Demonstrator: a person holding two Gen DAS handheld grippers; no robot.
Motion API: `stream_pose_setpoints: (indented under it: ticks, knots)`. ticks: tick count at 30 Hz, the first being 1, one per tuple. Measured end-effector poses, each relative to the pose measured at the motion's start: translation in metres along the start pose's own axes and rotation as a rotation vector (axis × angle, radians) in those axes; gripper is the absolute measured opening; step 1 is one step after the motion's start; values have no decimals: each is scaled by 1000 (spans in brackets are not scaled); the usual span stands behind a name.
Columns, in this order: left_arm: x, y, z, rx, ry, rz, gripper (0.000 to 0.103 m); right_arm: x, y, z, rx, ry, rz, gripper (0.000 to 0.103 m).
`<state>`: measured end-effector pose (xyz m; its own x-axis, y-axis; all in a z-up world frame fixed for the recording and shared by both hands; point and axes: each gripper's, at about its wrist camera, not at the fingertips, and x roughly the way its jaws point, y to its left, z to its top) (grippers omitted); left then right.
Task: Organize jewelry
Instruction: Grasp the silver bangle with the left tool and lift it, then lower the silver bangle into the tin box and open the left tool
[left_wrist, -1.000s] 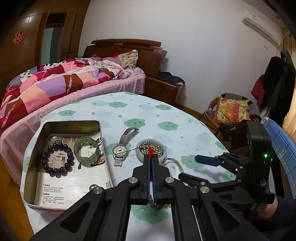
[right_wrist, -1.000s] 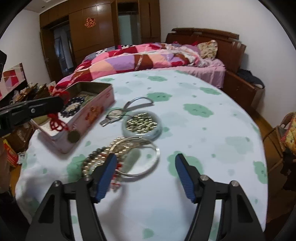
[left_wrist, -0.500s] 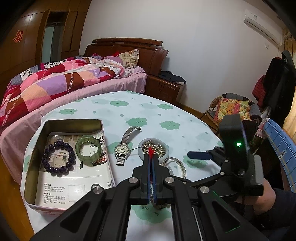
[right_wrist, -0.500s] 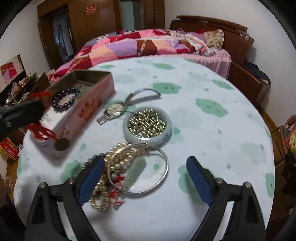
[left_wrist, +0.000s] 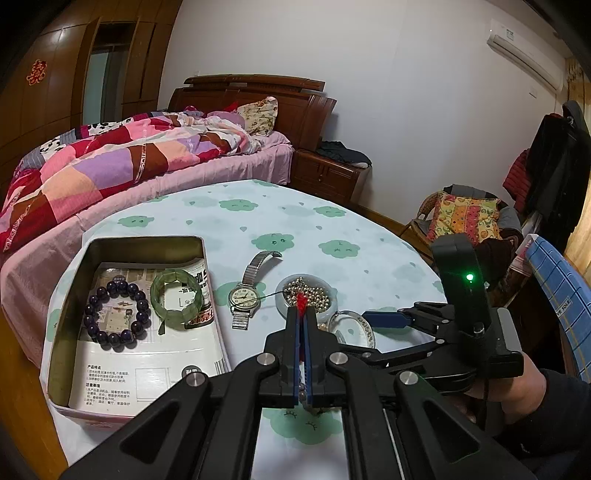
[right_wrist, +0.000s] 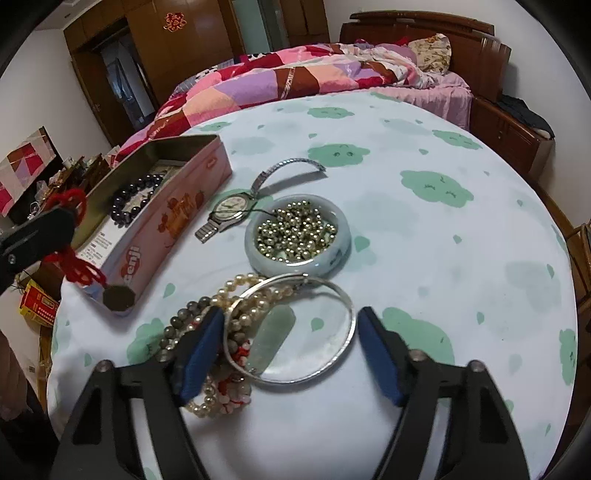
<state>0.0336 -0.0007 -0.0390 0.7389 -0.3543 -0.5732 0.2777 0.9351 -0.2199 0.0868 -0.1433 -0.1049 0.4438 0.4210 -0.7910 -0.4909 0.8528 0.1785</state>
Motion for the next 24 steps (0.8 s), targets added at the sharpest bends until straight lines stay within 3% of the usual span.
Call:
stream_pose_setpoints:
  ticks: [16,24]
  knots:
    - [-14,6,9,5,-33,10,0,-17,7,-1,-36,-74,-61,74]
    - [-36,37,30,-26,-94,87,0,-39,23,25,-88,-160,-62,74]
